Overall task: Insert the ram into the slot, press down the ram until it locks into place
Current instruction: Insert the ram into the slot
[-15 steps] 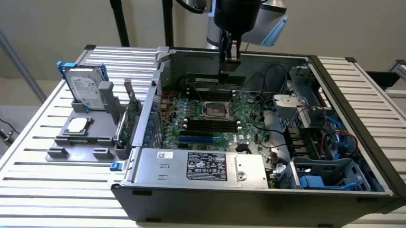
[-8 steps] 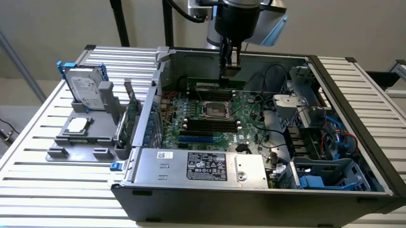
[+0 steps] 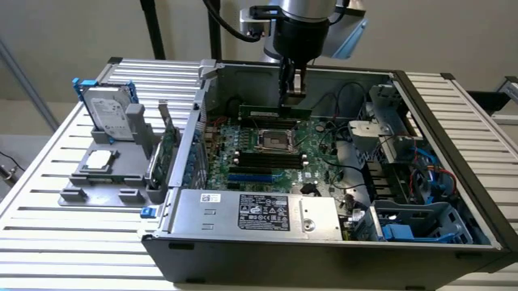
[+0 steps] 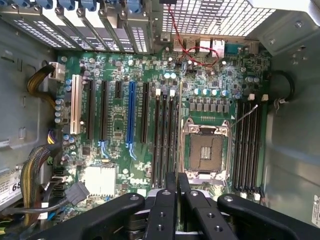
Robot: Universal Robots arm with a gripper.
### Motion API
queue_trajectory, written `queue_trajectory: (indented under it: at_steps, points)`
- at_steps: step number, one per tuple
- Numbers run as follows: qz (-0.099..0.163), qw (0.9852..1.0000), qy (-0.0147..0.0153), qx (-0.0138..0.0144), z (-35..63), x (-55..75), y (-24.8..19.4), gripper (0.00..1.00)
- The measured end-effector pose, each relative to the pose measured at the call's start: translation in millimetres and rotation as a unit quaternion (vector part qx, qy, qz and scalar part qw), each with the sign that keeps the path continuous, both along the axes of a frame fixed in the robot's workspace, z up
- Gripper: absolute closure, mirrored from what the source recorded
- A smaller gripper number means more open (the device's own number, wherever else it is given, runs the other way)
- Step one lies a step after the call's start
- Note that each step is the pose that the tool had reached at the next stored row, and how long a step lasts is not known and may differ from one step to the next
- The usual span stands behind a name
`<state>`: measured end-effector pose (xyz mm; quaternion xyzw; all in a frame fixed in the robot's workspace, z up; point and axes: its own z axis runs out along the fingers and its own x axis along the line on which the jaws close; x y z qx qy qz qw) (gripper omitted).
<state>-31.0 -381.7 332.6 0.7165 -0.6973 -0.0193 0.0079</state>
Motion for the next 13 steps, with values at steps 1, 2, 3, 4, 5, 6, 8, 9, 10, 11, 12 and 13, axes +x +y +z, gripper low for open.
queue_trajectory:
  at_steps: [1, 2, 3, 4, 5, 6, 8, 9, 10, 11, 12, 13]
  points:
    - [0.0, 1.0, 0.0, -0.0001, -1.7, 0.0, 0.0, 0.87]
    - [0.0, 1.0, 0.0, -0.0001, -3.5, 0.0, 0.0, 0.87]
    - [0.0, 1.0, 0.0, 0.0, -5.5, 0.0, 0.0, 0.87]
    - [0.0, 1.0, 0.0, 0.0, -7.3, 0.0, -0.1, 0.87]
    - [0.0, 1.0, 0.0, 0.0, -9.1, 0.0, -0.2, 0.87]
    - [0.0, 1.0, 0.0, 0.0, -10.9, 0.0, -0.4, 0.87]
    - [0.0, 1.0, 0.0, 0.0, -14.5, 0.0, -0.6, 0.87]
    - [0.0, 1.0, 0.0, 0.0, -16.4, 0.0, -0.6, 0.87]
    - [0.0, 1.0, 0.0, 0.0, -18.2, 0.0, -0.6, 0.87]
    - [0.0, 1.0, 0.0, 0.0, -20.0, 0.0, -0.6, 0.87]
    - [0.0, 1.0, 0.0001, -0.0001, -21.8, 0.0, -0.7, 0.87]
    - [0.0, 1.0, 0.0, -0.0001, -23.7, 0.0, -0.7, 0.87]
